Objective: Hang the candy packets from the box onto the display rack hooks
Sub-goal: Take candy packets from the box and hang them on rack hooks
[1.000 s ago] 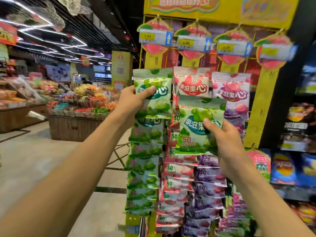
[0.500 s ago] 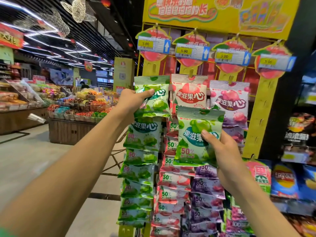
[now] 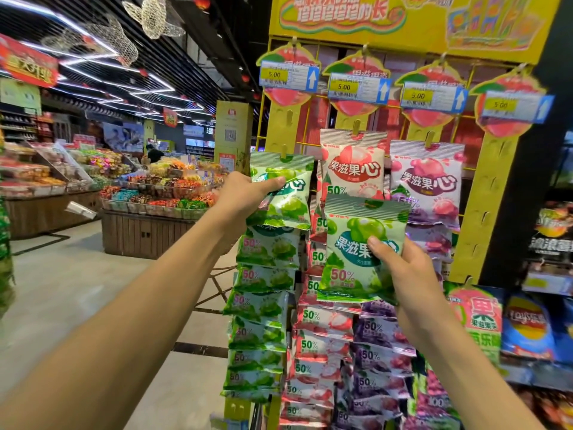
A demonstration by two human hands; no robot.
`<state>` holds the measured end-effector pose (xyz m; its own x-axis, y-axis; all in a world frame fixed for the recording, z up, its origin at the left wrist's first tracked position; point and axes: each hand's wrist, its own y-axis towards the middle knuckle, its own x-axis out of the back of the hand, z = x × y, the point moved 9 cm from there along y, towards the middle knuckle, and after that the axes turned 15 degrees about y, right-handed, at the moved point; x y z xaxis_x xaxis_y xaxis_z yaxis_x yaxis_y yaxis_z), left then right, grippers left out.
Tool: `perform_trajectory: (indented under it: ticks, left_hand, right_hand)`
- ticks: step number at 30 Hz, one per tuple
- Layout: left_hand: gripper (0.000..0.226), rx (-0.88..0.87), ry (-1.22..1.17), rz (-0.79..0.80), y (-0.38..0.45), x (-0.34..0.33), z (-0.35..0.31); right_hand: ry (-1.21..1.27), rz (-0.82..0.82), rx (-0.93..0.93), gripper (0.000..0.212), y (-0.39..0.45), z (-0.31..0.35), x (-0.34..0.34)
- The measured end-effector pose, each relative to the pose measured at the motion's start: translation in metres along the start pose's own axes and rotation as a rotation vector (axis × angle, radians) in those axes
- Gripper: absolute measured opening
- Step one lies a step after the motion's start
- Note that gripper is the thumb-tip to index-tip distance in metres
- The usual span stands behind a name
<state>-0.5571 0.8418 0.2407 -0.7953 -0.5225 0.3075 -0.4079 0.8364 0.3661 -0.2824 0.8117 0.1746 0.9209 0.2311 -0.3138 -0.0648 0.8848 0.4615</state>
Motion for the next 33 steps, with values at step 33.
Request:
perform_trajectory:
  ticks: [33]
  left_hand:
    - [0.055, -0.179, 0.013, -0.115, -0.033, 0.003, 0.056]
  right_hand:
    - [-0.139, -0.017, 0.108, 0.039, 0.129, 0.054, -0.158]
